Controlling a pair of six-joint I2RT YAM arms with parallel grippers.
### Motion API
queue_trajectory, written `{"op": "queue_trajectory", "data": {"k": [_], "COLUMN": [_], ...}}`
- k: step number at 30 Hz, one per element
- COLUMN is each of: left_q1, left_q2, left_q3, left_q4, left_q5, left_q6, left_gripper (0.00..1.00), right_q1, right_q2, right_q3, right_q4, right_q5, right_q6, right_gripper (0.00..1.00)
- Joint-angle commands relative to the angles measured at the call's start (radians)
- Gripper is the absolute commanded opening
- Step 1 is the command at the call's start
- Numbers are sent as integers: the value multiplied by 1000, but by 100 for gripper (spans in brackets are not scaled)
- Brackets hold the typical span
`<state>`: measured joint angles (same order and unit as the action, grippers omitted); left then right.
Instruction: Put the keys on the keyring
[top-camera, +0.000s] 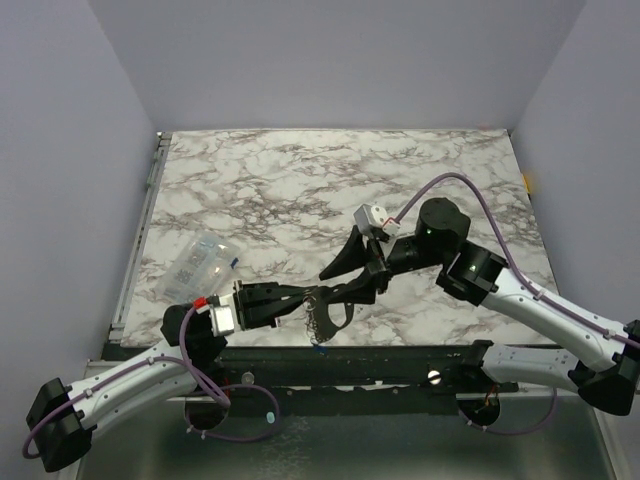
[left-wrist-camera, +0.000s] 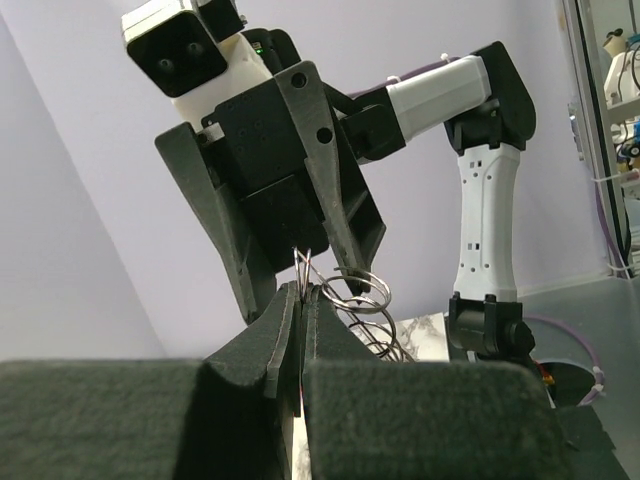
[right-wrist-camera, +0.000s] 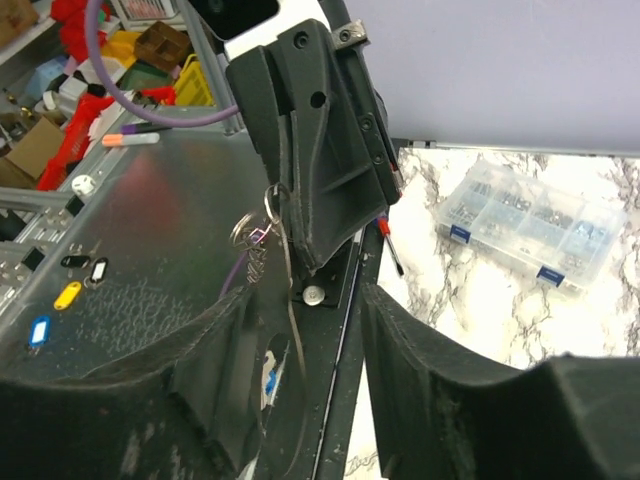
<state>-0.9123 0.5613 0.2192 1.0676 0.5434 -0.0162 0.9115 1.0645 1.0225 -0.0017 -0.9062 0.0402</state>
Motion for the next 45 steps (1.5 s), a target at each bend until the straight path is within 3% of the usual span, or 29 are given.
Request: {"op": "queue_trajectory", "data": {"k": [1, 6, 9, 11, 15, 21, 27, 32, 38, 45], "left_q1": [-1, -1, -1, -1, 2, 4, 6, 6, 8, 7], "left_q2": [-3, 1, -1, -8, -18, -17, -27, -32, -21, -32], "left_q3": [-9, -13, -19, -23, -30, -32, -31, -33, -38, -48], "left_q4": [51, 52, 52, 50, 51, 49, 49, 48, 48, 28], "left_q5": [-28, -40, -62, -84, -109, -113, -121, -114, -105, -103], "left_q6": [-16, -15, -5, 5, 10, 12, 12, 10, 10, 12], "left_gripper": [0, 0, 0, 0, 0, 0, 0, 0, 0, 25], "right_q1": [33, 66, 76, 79, 85, 89, 89, 89, 89, 89], "right_q2": [31, 53, 63, 76, 100, 92, 126, 149, 133, 101], "right_q3": [50, 64, 82, 99, 126, 138, 143, 147, 168, 179], "right_q4": [-54, -60, -81, -117, -183, -233, -306, -311, -301, -327], "right_q5": [88, 114, 127, 138, 169, 219, 264, 274, 230, 212], "right_q6": [-31, -31, -30, -54, -77, -86, -99, -91, -88, -106], "right_gripper": [49, 39, 38, 41, 56, 46, 60, 40, 2, 1]}}
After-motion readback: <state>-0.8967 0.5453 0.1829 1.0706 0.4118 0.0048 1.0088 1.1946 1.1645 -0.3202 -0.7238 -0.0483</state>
